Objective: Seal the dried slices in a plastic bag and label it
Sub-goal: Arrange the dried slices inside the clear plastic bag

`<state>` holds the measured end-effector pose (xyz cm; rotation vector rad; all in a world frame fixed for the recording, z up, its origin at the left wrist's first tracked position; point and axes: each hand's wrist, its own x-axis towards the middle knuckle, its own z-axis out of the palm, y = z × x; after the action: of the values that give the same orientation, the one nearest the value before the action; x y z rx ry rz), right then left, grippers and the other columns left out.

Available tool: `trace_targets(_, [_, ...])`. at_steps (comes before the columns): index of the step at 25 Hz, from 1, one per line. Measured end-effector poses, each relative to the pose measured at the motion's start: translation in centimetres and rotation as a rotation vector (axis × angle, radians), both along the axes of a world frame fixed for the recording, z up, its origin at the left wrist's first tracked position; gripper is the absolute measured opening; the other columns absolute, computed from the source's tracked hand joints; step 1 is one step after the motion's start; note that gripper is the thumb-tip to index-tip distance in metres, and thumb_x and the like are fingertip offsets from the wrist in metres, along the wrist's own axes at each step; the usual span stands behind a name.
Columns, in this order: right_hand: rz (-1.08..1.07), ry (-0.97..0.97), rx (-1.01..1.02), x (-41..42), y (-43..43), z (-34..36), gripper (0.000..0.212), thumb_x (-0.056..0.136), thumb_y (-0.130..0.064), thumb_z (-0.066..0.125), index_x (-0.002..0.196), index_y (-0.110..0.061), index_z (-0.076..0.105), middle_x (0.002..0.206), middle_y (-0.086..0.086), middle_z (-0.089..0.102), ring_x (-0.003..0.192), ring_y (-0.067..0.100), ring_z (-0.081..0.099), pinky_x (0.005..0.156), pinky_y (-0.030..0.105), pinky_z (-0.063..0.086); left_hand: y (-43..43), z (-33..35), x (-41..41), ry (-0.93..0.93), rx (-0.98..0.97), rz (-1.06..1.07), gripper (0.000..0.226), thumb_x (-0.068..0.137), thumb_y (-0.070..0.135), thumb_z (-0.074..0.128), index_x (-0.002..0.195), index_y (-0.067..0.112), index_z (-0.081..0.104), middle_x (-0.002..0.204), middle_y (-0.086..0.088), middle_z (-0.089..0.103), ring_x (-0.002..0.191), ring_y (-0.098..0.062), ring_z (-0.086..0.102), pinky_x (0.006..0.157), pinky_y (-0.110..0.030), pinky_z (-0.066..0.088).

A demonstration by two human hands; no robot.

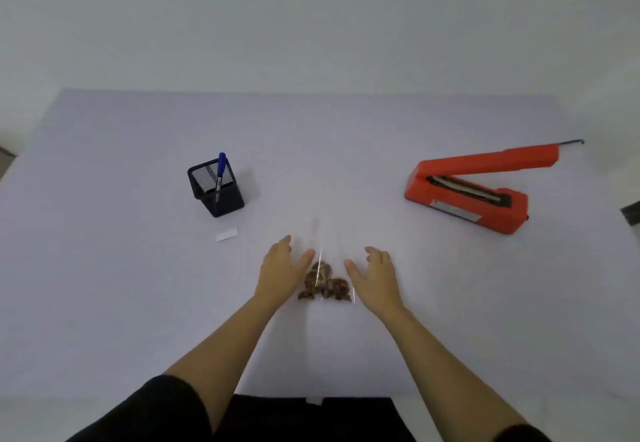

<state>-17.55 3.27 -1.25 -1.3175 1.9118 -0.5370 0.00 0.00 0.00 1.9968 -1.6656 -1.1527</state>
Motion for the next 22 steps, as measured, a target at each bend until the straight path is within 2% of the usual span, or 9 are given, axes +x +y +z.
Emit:
trace_targets(3, [-0.094,-0.141,0.070,0.2,-1.4,-1.0,0.056,0.089,-0.038,0.058,0.132,-0.006,0.042,0.119,0.009,0.053,0.106,0.021,0.054,0.092,0.030,0.044,-0.8,-0.9,-0.9,0.123,0.071,0.131,0.069,0.085,0.046,0.059,0.139,0.009,0.035,0.119,-0.010,0.057,0.101,-0.019,0.053,0.086,-0.027,0.041])
trace_targets(6, [-0.133,-0.260,0.125,0.1,-2.1,-1.4,0.050,0.085,-0.035,0.064,0.125,-0.009,0.048,0.100,0.003,0.058,0.091,0.016,0.057,0.082,0.024,0.044,-1.3,-1.8,-1.5,0.220,0.146,0.198,0.064,0.081,0.043,0.065,0.132,0.013,0.042,0.096,0.001,0.058,0.092,-0.016,0.056,0.079,-0.024,0.041])
trace_targets(11, [-0.134,-0.331,0.131,-0.8,-2.4,-2.3,0.026,0.083,-0.020,0.069,0.107,-0.013,0.063,0.085,0.000,0.059,0.080,0.014,0.057,0.070,0.016,0.042,-2.4,-3.6,-0.5,0.373,0.240,0.239,0.049,0.066,0.039,0.077,0.107,0.019,0.061,0.101,-0.008,0.066,0.090,-0.023,0.066,0.085,-0.038,0.055])
trace_targets(14, [-0.103,-0.427,0.112,-1.3,-2.1,-2.3,0.010,0.086,-0.018,0.066,0.095,-0.021,0.068,0.085,-0.009,0.063,0.083,0.008,0.059,0.076,0.017,0.043,-2.5,-3.3,0.2,0.530,0.260,0.251,0.026,0.071,0.018,0.079,0.089,0.011,0.063,0.082,-0.011,0.060,0.071,-0.021,0.063,0.068,-0.033,0.055])
trace_targets(16, [-0.069,-0.484,0.120,-1.5,-2.3,-2.1,0.008,0.087,-0.018,0.063,0.087,-0.025,0.068,0.088,-0.010,0.066,0.086,0.006,0.059,0.078,0.017,0.043,-2.6,-3.2,0.7,0.582,0.260,0.222,0.019,0.074,0.013,0.077,0.079,0.008,0.060,0.075,-0.013,0.056,0.065,-0.020,0.058,0.063,-0.031,0.050])
trace_targets(19, [-0.052,-0.536,0.180,-1.5,-2.2,-2.6,0.011,0.091,-0.019,0.058,0.085,-0.025,0.064,0.095,-0.009,0.066,0.093,0.006,0.060,0.085,0.022,0.046,-2.3,-3.2,1.2,0.598,0.237,0.114,0.019,0.079,0.012,0.071,0.079,0.003,0.054,0.079,-0.008,0.063,0.071,-0.017,0.061,0.067,-0.026,0.050])
trace_targets(21, [-0.071,-0.658,0.206,-1.1,-1.9,-2.9,0.013,0.094,-0.016,0.052,0.086,-0.021,0.060,0.105,-0.004,0.067,0.102,0.011,0.063,0.092,0.030,0.048,-2.1,-3.0,1.1,0.624,0.228,0.090,0.019,0.081,0.008,0.068,0.077,0.004,0.050,0.088,-0.005,0.069,0.082,-0.013,0.067,0.071,-0.023,0.053])
trace_targets(22, [-0.095,-0.730,0.209,-0.9,-2.0,-3.1,0.015,0.096,-0.013,0.049,0.084,-0.018,0.058,0.106,0.000,0.068,0.102,0.015,0.065,0.091,0.032,0.050,-2.0,-3.1,0.9,0.642,0.213,0.092,0.019,0.081,0.006,0.067,0.075,0.006,0.049,0.083,-0.004,0.070,0.079,-0.013,0.068,0.068,-0.022,0.054])
